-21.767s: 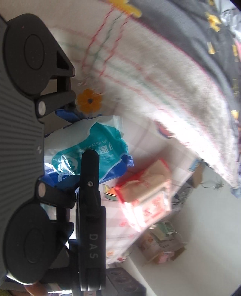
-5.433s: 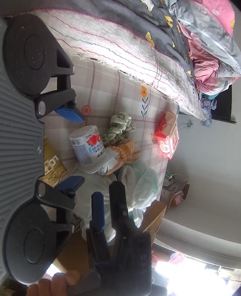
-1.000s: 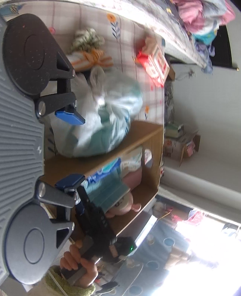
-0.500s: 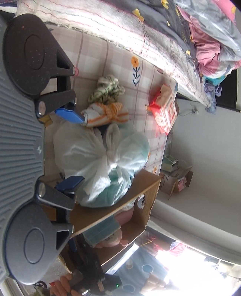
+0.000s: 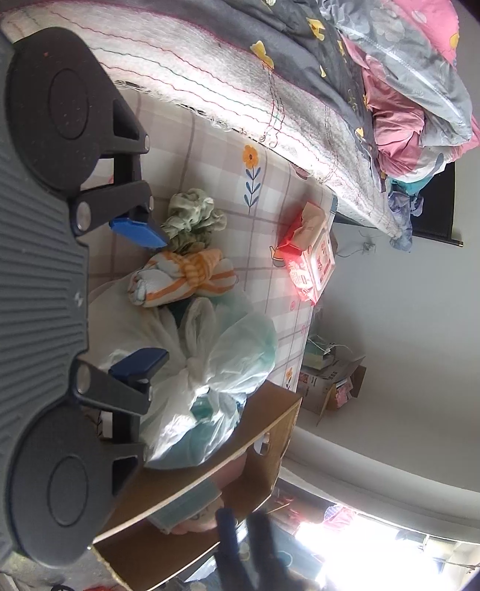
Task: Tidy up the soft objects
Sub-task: 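Open the right gripper to release the cup and withdraw, then grasp the orange-striped sock bundle with the right gripper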
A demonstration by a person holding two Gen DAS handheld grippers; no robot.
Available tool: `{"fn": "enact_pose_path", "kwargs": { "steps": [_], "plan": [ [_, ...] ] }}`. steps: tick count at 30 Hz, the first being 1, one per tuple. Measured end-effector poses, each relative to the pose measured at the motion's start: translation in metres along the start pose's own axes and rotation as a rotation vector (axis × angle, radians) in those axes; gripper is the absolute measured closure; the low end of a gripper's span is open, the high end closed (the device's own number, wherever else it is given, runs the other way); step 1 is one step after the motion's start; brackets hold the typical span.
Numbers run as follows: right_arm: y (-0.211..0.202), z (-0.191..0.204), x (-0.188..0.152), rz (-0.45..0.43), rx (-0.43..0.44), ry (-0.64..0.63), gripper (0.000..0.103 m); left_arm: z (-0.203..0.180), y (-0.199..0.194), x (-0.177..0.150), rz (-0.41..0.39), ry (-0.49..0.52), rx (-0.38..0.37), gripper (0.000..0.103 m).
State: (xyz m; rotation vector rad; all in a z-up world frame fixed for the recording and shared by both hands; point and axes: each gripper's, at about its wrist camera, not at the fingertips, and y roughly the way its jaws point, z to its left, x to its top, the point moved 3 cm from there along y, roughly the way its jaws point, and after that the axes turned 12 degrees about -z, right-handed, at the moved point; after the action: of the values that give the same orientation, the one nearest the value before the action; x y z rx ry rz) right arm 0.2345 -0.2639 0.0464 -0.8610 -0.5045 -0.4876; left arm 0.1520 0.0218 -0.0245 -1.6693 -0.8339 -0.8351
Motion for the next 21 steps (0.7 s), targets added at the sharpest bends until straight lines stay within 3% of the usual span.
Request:
{"fn": "enact_pose_path", "kwargs": {
  "steps": [3, 6, 12, 16, 21],
  "plan": [
    [0.046, 0.039, 0.002, 0.078, 0.074, -0.039, 0.037, 0.003, 0.019, 0.002, 0.013, -0.001, -0.008, 0.049],
    [0.097, 0.069, 0.003, 0.172, 0.083, -0.082, 0.047, 0.006, 0.040, 0.002, 0.039, -0.007, -0.021, 0.055],
    [0.198, 0.087, -0.003, 0.347, -0.027, -0.105, 0.058, 0.015, 0.081, -0.004, 0.128, -0.046, -0.036, 0.060],
    [0.246, 0.087, -0.004, 0.392, -0.115, -0.144, 0.060, 0.023, 0.102, -0.009, 0.182, -0.063, -0.025, 0.061],
    [0.274, 0.088, -0.004, 0.428, -0.178, -0.202, 0.060, 0.031, 0.115, -0.011, 0.205, -0.082, -0.034, 0.059]
  ]
}}
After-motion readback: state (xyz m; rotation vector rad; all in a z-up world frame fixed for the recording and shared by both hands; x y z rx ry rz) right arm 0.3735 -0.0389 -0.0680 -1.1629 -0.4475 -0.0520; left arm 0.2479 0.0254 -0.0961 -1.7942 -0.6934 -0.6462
